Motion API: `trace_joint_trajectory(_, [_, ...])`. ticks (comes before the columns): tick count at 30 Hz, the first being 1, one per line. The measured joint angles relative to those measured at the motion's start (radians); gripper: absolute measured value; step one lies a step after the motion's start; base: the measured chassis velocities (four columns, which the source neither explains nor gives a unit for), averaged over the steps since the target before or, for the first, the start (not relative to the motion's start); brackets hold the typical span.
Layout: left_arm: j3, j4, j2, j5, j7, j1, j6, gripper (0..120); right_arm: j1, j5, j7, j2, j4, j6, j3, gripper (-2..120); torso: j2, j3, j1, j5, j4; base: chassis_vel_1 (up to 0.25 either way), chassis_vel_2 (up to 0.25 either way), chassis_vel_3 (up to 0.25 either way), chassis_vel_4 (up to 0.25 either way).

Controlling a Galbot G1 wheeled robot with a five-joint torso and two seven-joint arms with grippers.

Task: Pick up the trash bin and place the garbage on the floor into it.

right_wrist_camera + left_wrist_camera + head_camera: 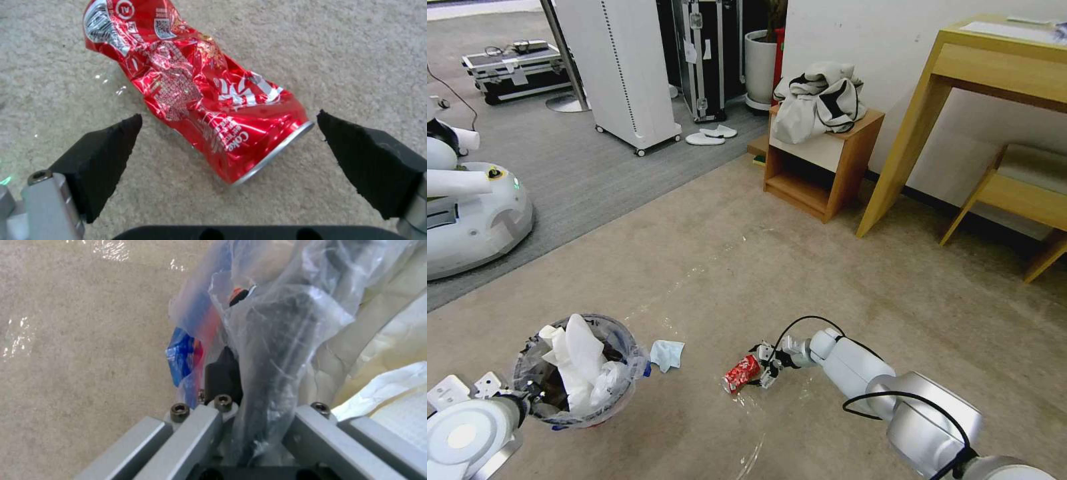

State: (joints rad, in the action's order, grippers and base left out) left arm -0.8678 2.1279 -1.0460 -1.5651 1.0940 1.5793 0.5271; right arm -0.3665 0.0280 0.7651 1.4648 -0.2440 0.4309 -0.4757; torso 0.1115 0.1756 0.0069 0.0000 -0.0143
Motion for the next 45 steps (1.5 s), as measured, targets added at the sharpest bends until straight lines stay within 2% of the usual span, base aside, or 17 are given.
trace_joint_trajectory(45, [0.016,-0.031,-0.014,0.052,-0.05,-0.013,0.001,0,0.063,-0.001,0.05,0.045,0.014,-0.072,-0.056,100,0.0,0.0,0.0,0.0,0.0,0.0,0.0,0.0,0.0])
